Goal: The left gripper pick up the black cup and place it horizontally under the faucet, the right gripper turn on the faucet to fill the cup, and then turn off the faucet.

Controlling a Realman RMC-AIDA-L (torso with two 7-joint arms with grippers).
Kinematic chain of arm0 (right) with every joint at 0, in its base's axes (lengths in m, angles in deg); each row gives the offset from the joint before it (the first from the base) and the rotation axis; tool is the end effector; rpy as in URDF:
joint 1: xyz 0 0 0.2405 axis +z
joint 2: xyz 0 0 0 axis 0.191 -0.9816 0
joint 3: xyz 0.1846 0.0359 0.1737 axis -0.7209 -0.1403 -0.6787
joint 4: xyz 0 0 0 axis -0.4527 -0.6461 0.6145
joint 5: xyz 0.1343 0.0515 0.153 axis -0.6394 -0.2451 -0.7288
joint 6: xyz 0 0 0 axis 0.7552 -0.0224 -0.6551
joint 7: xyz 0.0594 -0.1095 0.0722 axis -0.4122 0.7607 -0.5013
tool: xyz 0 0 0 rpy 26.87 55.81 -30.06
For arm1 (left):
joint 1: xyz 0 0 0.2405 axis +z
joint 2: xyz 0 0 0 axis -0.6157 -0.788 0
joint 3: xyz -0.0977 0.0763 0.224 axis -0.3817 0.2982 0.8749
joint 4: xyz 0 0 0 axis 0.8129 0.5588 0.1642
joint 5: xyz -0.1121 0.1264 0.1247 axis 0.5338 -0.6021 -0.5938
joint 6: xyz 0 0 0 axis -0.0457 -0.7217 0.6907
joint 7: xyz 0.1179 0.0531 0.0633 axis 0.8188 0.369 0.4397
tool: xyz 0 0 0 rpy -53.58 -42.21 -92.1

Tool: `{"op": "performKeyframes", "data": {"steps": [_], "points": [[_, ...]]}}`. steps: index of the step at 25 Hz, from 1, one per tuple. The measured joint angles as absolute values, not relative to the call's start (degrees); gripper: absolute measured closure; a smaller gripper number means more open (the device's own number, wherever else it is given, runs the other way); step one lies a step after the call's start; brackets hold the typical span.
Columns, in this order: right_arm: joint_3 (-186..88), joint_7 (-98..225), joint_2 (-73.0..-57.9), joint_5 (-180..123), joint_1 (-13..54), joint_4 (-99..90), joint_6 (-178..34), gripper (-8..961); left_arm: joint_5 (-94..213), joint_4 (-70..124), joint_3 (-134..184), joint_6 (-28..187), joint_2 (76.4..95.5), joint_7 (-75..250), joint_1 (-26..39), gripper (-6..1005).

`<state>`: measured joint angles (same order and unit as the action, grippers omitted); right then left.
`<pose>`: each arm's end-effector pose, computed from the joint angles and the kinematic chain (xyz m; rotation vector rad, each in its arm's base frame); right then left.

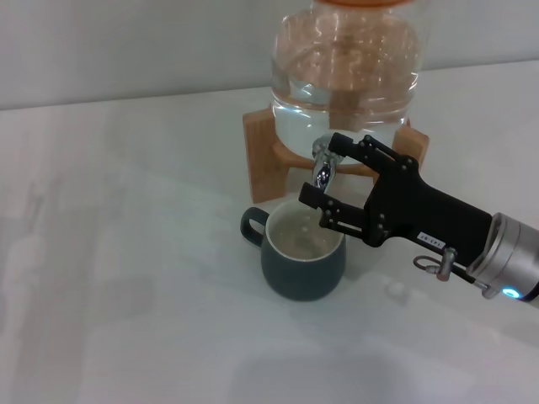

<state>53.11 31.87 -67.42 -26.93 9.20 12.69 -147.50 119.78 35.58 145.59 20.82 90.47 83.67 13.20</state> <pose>0.2507 0.2869 -0.0328 -2.2383 0.2780 1.2097 -0.3304 0.3351 -0.0043 -1.5126 -0.5234 -0.6667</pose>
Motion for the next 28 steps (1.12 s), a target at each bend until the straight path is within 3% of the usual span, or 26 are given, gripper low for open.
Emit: {"op": "performKeyframes", "data": {"steps": [12,28], "points": [[52.95,31.93,-67.40,-26.96,6.60,12.69,-154.54,85,119.97,35.59,145.26,20.82,90.47,83.67,13.22,119],[32.77,31.96,-66.66,-26.84,5.00,9.78,-154.93,85,121.35,34.88,144.29,20.36,90.31,83.55,13.73,119]]}}
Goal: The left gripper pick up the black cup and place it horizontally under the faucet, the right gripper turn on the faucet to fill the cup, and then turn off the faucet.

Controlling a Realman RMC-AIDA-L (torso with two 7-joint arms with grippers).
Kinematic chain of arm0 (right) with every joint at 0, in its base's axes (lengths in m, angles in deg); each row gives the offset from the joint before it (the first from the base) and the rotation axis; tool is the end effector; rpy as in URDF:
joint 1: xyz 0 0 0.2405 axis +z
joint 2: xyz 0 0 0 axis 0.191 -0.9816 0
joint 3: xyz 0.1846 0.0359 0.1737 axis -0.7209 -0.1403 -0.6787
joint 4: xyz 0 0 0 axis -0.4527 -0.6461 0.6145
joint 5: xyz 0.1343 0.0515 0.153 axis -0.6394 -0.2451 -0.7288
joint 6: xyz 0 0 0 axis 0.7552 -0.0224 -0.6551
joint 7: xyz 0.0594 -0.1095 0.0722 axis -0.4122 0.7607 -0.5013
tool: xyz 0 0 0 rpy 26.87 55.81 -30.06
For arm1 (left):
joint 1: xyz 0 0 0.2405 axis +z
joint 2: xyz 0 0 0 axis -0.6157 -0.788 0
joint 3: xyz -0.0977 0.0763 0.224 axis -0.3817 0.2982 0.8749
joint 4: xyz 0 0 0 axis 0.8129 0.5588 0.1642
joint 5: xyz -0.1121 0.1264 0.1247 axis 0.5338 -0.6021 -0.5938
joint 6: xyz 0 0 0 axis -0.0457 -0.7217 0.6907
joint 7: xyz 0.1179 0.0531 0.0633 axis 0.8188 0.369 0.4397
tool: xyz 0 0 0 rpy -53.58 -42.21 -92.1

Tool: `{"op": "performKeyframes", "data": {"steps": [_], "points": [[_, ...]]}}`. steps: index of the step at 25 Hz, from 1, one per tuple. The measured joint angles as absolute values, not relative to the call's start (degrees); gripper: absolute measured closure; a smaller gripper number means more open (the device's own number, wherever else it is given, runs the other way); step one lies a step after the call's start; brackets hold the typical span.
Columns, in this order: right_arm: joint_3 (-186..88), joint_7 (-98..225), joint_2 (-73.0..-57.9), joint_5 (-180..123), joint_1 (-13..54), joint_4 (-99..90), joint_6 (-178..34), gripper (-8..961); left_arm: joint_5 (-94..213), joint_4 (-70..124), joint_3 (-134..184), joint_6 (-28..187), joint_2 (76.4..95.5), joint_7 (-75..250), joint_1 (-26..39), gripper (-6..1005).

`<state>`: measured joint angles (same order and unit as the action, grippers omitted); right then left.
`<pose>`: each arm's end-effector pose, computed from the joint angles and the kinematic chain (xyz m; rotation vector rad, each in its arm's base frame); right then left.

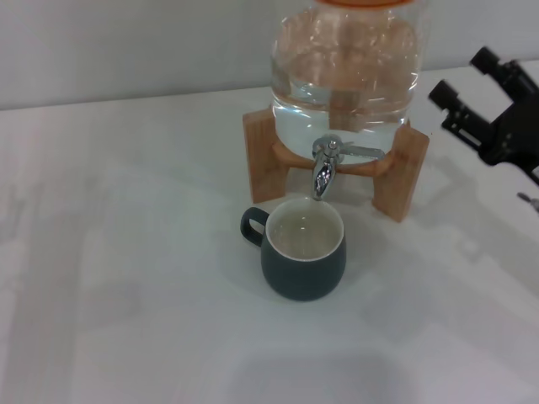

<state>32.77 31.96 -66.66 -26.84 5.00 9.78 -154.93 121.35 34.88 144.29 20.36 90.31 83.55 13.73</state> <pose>0.2915 0.2870 0.0385 -1.8391 0.2835 1.2321 -0.3403 0.3315 0.0045 -1.4574 -0.5437 -0.6536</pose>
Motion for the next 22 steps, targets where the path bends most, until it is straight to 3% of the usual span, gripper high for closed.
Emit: {"op": "performKeyframes", "data": {"steps": [22], "points": [[1.65,43.46,-67.80,-27.58,9.09,9.58,-133.89,85,133.31,31.71,144.00,18.76,90.03,83.76,12.82,120]]}}
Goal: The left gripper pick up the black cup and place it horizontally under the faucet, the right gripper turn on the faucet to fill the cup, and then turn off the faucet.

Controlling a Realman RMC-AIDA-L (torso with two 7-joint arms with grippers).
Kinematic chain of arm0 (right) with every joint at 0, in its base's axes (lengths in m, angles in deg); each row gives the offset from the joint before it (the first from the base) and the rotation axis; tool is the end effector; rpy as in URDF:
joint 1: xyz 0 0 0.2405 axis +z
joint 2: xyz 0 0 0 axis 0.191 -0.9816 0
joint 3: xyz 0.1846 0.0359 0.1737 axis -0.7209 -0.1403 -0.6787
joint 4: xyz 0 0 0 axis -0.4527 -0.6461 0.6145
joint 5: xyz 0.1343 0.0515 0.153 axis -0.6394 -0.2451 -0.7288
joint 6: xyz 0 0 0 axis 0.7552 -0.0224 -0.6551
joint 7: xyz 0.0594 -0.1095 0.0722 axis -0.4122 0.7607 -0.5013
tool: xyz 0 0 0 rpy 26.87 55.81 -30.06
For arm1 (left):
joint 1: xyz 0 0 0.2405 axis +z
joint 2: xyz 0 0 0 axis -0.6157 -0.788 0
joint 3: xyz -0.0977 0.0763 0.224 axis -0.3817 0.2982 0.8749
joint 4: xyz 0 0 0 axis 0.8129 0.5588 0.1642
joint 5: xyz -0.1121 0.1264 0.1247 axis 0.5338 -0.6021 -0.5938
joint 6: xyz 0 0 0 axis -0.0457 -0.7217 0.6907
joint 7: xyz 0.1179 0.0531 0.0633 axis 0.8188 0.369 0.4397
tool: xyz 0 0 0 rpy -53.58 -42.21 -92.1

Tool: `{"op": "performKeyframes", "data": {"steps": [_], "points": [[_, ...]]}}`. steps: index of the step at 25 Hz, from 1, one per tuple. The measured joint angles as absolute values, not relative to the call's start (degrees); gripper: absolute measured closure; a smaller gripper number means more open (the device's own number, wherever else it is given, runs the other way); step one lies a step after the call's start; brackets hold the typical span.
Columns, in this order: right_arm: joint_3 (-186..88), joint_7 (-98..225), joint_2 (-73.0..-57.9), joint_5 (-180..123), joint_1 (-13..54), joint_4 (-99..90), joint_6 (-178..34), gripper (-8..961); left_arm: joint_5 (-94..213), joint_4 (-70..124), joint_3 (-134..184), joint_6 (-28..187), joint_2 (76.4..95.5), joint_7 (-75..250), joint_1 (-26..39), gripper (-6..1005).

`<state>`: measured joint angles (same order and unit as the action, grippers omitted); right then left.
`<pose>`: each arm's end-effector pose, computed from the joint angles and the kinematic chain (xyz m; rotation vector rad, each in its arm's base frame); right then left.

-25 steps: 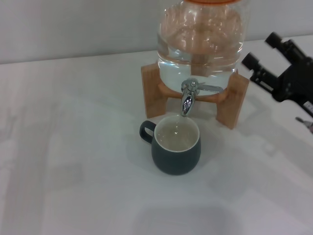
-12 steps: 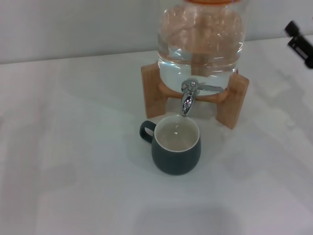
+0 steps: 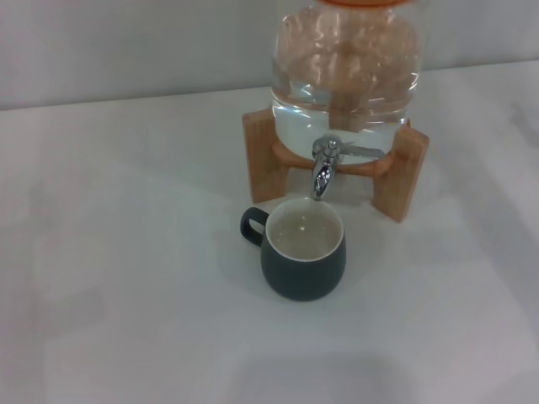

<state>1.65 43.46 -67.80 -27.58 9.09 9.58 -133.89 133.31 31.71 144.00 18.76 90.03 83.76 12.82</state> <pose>0.3577 0.3354 0.1126 -1.3081 0.4077 0.8119 -0.3646 0.3276 0.0348 -1.2483 -0.5956 -0.6234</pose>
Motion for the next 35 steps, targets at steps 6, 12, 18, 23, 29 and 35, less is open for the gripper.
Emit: {"op": "performKeyframes", "data": {"steps": [6,12,18,23,29,35], "points": [[0.34,42.14,-67.41,-27.74,9.65,9.90,-127.23,85,134.17,31.14,144.00,18.72,90.03,84.33,12.55,120],[2.30,38.47,-65.82,-24.60,9.89,9.86,-120.95,85,134.03,31.15,144.11,19.23,90.03,87.07,12.20,120],[3.62,36.68,-65.68,-22.07,9.28,9.45,-120.42,85,132.86,30.72,144.57,19.96,90.08,87.74,12.07,120],[4.91,36.42,-65.85,-20.49,9.06,8.56,-121.97,85,127.98,30.49,144.61,20.01,90.12,87.95,12.23,119],[5.31,35.95,-65.87,-18.56,8.82,8.05,-125.36,85,126.18,30.48,144.64,20.00,90.12,88.12,12.34,119],[5.21,36.03,-65.92,-18.73,8.56,8.11,-129.00,85,125.85,30.47,144.71,19.88,90.12,88.90,12.42,119]]}}
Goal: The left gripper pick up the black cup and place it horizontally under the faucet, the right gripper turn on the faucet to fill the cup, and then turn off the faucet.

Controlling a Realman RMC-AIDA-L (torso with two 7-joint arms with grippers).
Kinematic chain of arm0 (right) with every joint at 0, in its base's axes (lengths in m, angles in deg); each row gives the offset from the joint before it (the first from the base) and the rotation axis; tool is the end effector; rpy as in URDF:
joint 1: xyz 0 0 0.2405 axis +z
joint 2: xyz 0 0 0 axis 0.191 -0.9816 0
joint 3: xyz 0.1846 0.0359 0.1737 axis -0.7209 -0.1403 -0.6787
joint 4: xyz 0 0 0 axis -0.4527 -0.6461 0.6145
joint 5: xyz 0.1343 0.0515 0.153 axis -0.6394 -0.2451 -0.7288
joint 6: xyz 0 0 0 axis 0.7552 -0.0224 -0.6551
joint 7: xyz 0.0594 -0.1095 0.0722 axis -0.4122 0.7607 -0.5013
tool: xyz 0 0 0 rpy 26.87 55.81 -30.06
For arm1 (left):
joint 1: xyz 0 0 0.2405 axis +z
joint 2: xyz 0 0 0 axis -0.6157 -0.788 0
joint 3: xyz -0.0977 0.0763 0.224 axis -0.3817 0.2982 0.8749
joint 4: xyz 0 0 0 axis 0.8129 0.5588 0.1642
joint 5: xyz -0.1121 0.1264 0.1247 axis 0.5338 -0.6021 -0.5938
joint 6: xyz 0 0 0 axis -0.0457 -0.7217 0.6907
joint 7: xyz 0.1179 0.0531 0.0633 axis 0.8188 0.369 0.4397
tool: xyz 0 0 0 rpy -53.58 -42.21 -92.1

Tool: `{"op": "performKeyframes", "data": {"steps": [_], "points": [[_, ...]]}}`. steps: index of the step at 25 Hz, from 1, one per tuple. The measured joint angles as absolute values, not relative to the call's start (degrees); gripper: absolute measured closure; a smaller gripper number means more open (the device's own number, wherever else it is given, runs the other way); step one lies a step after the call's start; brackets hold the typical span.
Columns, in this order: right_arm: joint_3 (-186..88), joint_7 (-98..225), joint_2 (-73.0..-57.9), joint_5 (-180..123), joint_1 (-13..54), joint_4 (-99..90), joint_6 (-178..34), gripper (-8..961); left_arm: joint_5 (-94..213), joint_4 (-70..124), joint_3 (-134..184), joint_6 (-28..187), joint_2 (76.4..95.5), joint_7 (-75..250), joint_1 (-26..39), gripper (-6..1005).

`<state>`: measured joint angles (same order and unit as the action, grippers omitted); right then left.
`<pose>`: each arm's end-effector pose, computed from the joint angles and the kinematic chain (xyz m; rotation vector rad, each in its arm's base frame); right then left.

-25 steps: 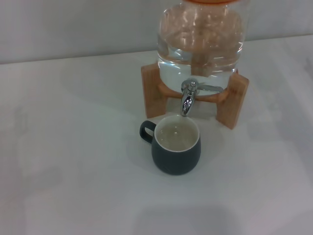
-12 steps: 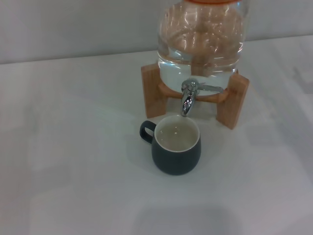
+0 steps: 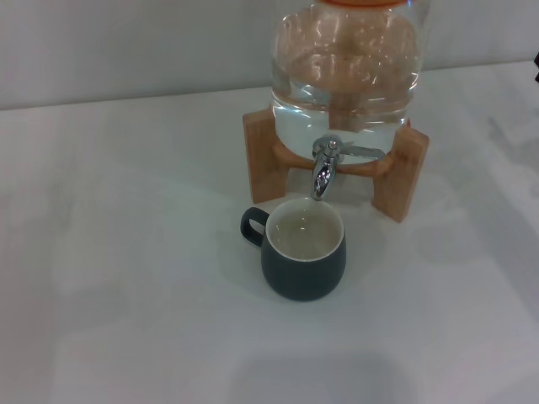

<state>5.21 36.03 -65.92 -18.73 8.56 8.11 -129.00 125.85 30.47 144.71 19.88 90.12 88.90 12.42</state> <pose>0.3682 0.3358 0.0888 -1.5085 0.5336 0.7634 -0.3570 0.3301 0.0193 -1.4138 -0.4835 -0.5181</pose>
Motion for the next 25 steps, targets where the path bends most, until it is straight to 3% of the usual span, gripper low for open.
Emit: {"op": "performKeyframes", "data": {"steps": [25], "points": [[3.75,29.46,-64.64,-18.81,8.49,8.39,-130.36,85,125.73,30.46,144.71,19.85,90.18,88.94,12.13,119]]}}
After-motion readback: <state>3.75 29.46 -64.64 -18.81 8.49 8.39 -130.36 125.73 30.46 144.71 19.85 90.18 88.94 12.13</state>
